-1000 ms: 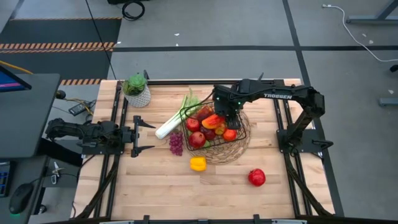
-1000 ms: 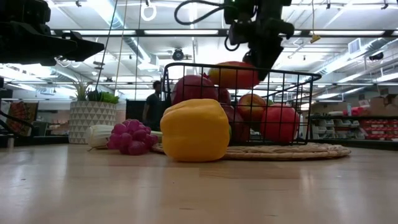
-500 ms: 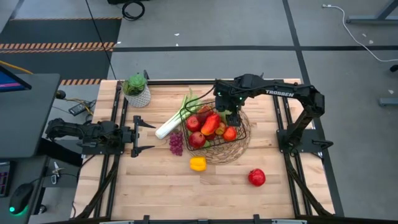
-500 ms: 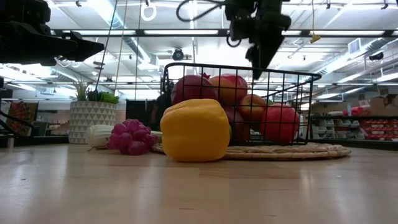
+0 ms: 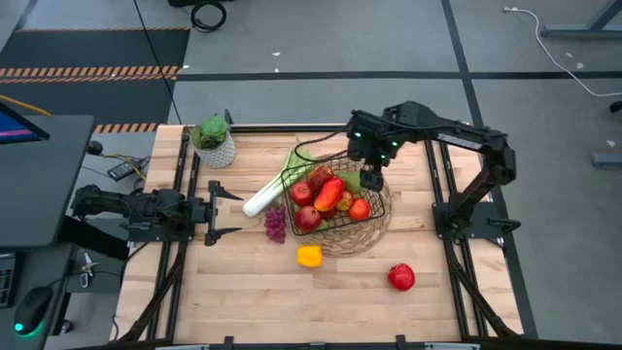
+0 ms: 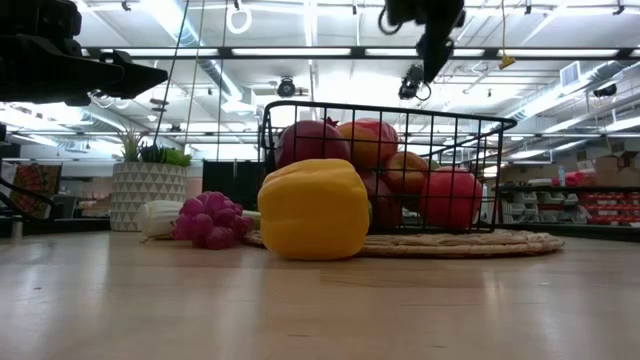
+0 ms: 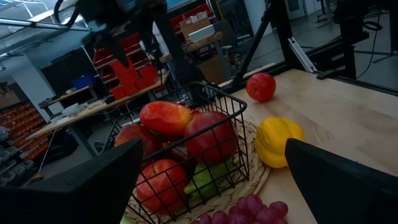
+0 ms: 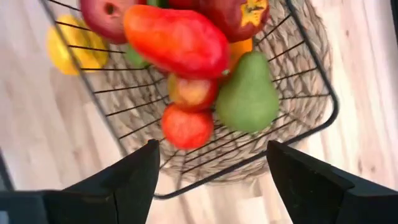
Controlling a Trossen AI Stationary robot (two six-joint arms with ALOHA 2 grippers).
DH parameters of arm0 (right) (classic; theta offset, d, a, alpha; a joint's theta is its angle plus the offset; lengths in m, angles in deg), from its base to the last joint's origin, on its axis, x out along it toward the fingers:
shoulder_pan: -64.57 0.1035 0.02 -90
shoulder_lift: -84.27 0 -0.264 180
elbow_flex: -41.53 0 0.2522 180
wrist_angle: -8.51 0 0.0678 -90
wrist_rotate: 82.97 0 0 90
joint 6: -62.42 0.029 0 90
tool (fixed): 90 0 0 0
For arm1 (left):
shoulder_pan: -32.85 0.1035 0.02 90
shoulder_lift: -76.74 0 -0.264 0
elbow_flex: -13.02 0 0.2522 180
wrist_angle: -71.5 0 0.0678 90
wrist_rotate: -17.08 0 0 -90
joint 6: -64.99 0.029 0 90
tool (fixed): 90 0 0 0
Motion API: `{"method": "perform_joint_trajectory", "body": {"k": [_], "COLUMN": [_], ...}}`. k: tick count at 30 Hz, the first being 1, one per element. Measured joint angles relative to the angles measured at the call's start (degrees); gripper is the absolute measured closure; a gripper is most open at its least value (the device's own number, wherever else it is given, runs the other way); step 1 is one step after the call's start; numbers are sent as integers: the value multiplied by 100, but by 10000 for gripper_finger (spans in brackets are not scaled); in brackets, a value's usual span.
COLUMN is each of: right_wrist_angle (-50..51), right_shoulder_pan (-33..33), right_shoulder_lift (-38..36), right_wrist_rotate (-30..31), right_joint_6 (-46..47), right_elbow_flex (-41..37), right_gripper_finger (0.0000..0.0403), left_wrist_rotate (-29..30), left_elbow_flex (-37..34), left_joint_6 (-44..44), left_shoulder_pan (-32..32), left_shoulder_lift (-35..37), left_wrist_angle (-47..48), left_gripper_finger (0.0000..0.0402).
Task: Build produce basket
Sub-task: Put the red apple into the black wire basket
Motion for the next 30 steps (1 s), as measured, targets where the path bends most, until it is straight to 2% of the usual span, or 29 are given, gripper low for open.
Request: {"method": "perform_joint_trajectory", "body": {"k": [5,16,23,27,30], "right_wrist_angle": [-406,-1269,-1463,-1460,-1461], "right_shoulder_pan": [554,2144,3041,3330,3510], "right_shoulder_lift": [-737,-1991,-2606,-2855,-2948], "right_wrist_rotate": [306,665,1239,1265,1050], "right_joint_6": [719,2727,3324,3677,4008], "right_elbow_flex": [-586,-2506,-3238,-3661,-3940], "right_gripper_finger": [107,107,106,91,66], "left_wrist_rotate": [0,0,0,0,0], "left_elbow_flex": [0,2,0,0,2], "left_joint_6": [0,0,0,0,0], "left_shoulder_pan": [-1,0,-1,-2,0], "left_shoulder_lift": [-2,0,0,0,0], "left_wrist_angle": [0,0,0,0,0], "left_gripper_finger": [2,2,2,2,2]}}
